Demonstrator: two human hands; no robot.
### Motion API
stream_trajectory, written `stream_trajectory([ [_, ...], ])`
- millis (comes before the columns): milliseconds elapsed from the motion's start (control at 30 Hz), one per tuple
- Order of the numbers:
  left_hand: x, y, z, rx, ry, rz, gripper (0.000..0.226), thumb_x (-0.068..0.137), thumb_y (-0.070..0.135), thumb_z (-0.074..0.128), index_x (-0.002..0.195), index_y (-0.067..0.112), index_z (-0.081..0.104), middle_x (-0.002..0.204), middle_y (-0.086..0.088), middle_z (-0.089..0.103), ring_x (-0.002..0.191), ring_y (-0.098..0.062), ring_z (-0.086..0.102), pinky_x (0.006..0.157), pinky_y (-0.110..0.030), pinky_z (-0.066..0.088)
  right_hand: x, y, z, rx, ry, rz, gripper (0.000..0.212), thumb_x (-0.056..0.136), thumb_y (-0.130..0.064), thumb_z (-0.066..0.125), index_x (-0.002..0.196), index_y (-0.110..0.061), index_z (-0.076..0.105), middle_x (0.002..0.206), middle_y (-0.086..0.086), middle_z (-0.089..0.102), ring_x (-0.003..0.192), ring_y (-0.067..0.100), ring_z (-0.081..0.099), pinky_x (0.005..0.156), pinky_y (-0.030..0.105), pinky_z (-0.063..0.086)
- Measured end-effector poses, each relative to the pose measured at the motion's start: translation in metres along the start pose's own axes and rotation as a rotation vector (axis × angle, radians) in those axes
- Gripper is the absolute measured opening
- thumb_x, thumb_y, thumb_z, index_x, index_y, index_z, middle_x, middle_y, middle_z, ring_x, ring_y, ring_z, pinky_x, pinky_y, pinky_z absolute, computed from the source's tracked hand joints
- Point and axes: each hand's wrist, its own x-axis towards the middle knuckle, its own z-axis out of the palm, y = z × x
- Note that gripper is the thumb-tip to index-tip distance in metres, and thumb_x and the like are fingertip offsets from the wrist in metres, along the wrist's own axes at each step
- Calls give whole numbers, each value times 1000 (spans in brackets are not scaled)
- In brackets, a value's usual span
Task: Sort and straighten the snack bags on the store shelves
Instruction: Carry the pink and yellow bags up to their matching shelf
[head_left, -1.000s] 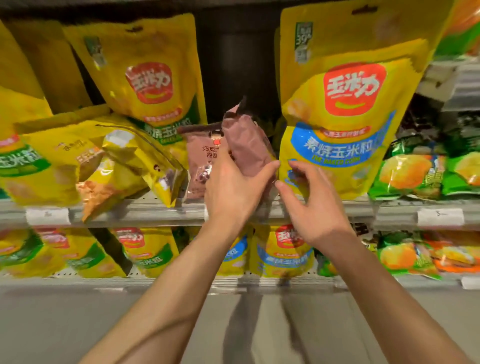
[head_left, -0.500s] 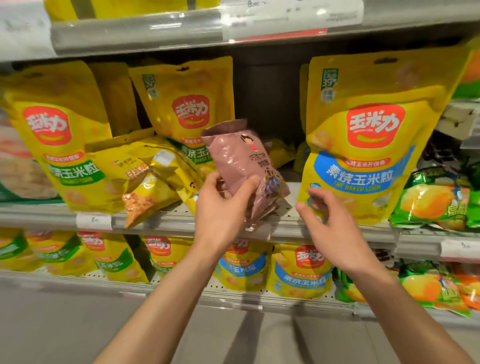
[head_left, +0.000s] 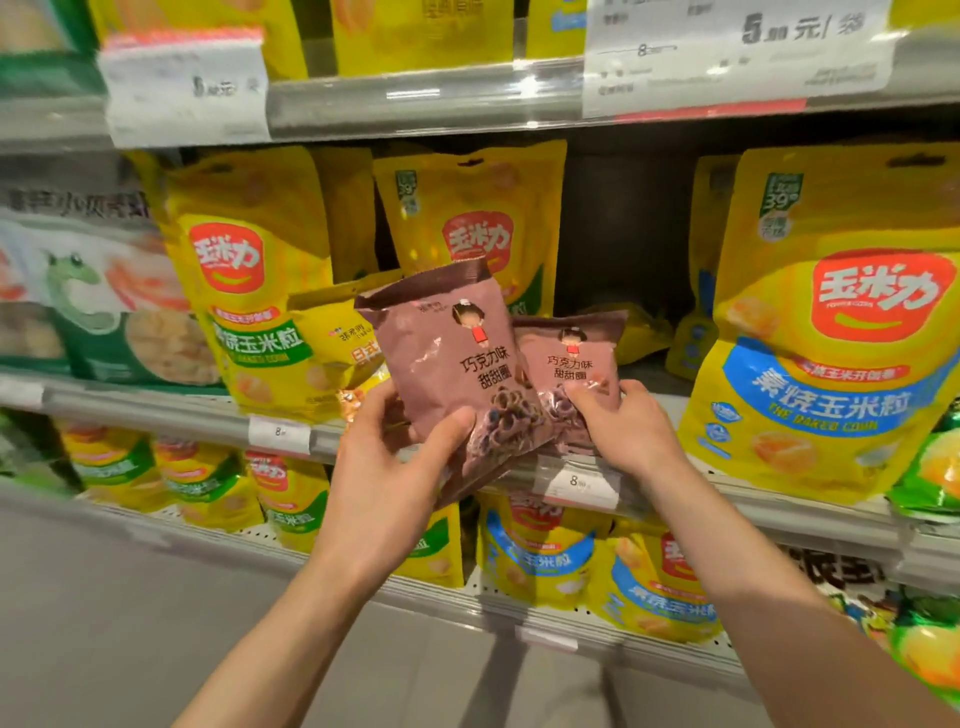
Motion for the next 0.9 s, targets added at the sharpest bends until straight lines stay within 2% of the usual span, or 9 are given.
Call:
stream_trajectory([
  [133, -1, -6, -10, -32, 15, -8, 48, 87, 24, 79, 130, 24, 58, 106, 14, 75, 94, 4, 72, 82, -20, 59, -1, -1, -3, 272, 44, -6, 40, 86, -46, 76, 113, -18, 68, 107, 0, 75, 97, 20, 71, 85, 34, 55],
  [300, -4, -13, -19, -95, 0, -53, 42, 92, 15, 74, 124, 32, 54, 86, 20, 77, 80, 2, 74, 64, -15, 55, -21, -11, -46, 385, 69, -117, 31, 89, -46, 74, 109, -24, 65, 100, -11, 72, 88, 3, 69, 77, 24, 52],
  [433, -7, -16, -19, -172, 1, -122, 34, 94, 14, 71, 117, 36, 58, 97, 9, 80, 90, -9, 77, 73, -26, 61, -50, -20, -77, 599, -218, -107, 34, 89, -37, 74, 112, -13, 74, 101, 4, 80, 88, 15, 78, 79, 32, 60],
  [533, -11, -17, -13, -192, -48, -148, 43, 94, 18, 72, 131, 34, 58, 111, -3, 78, 102, -17, 76, 87, -40, 61, -72, -22, -82, 764, -445, -51, 42, 81, -36, 69, 109, -5, 76, 105, 14, 79, 91, 23, 78, 73, 32, 64],
  [600, -13, -16, -7, -201, -87, -156, 53, 94, 18, 72, 143, 28, 53, 116, -10, 76, 103, -20, 76, 86, -39, 61, -82, -20, -75, 875, -490, -17, 38, 82, -32, 65, 104, -4, 79, 110, 18, 77, 99, 28, 76, 86, 40, 63],
  [667, -14, -15, -2, -231, -115, -178, 56, 95, 13, 69, 146, 25, 50, 115, -11, 75, 98, -19, 77, 75, -30, 62, -91, -18, -66, 962, -530, 13, 39, 85, -31, 63, 110, -4, 78, 117, 19, 75, 108, 30, 74, 96, 47, 57],
  [767, -16, -10, 6, -257, -125, -170, 49, 97, 11, 65, 141, 30, 54, 110, 1, 77, 92, -4, 76, 70, -17, 57, -93, -10, -52, 1038, -556, 38, 49, 88, -32, 61, 129, -6, 68, 127, 18, 71, 118, 32, 69, 103, 50, 53],
  [833, -17, -3, 12, -242, -138, -153, 42, 93, 29, 67, 133, 34, 56, 100, 17, 78, 91, 6, 73, 70, -9, 53, -91, -7, -49, 1027, -509, 24, 52, 88, -32, 62, 134, -8, 65, 128, 17, 71, 119, 31, 69, 103, 48, 53],
  [900, -18, 6, 21, -225, -196, -166, 54, 79, 49, 68, 129, 32, 57, 100, 28, 75, 94, 10, 71, 73, -6, 51, -91, -7, -50, 958, -460, -2, 51, 87, -32, 63, 131, -8, 66, 123, 16, 73, 113, 29, 72, 95, 43, 58],
])
